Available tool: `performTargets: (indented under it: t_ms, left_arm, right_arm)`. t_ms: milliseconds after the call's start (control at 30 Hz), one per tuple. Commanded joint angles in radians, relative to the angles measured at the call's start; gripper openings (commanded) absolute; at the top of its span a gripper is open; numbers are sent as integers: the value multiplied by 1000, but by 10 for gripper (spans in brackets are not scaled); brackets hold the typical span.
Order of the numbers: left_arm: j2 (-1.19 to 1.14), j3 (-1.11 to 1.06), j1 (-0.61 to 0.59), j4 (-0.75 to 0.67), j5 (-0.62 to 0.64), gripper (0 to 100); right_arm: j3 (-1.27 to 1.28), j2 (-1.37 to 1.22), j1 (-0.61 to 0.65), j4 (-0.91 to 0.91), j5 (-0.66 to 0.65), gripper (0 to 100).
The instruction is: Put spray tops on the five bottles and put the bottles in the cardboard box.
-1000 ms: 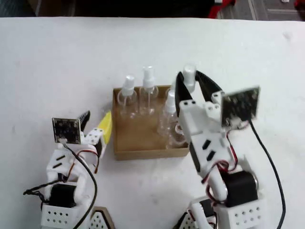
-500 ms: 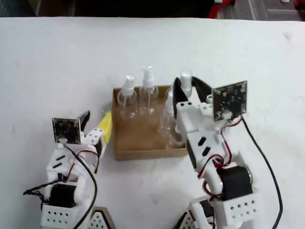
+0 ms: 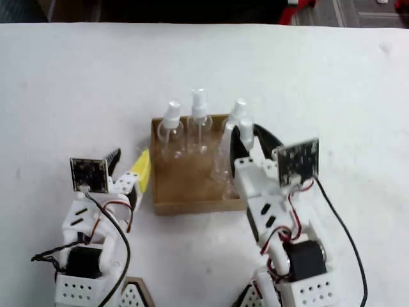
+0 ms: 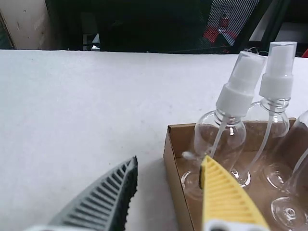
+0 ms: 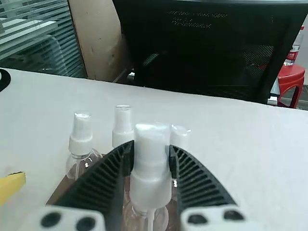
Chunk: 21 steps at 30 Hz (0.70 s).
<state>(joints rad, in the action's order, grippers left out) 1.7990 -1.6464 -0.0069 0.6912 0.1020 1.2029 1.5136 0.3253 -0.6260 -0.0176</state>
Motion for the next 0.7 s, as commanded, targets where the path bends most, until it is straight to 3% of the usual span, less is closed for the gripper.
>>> performTargets:
  t_ms: [0, 167, 667]
  left_arm:
    - [8, 8, 12, -29, -12, 207]
    - [8, 8, 12, -29, -12, 207]
    - [8, 8, 12, -31, -12, 207]
  right_arm:
    - [81, 142, 4, 18, -15, 15]
    - [241, 294, 2, 15, -14, 15]
    - [319, 289, 2, 15, -17, 18]
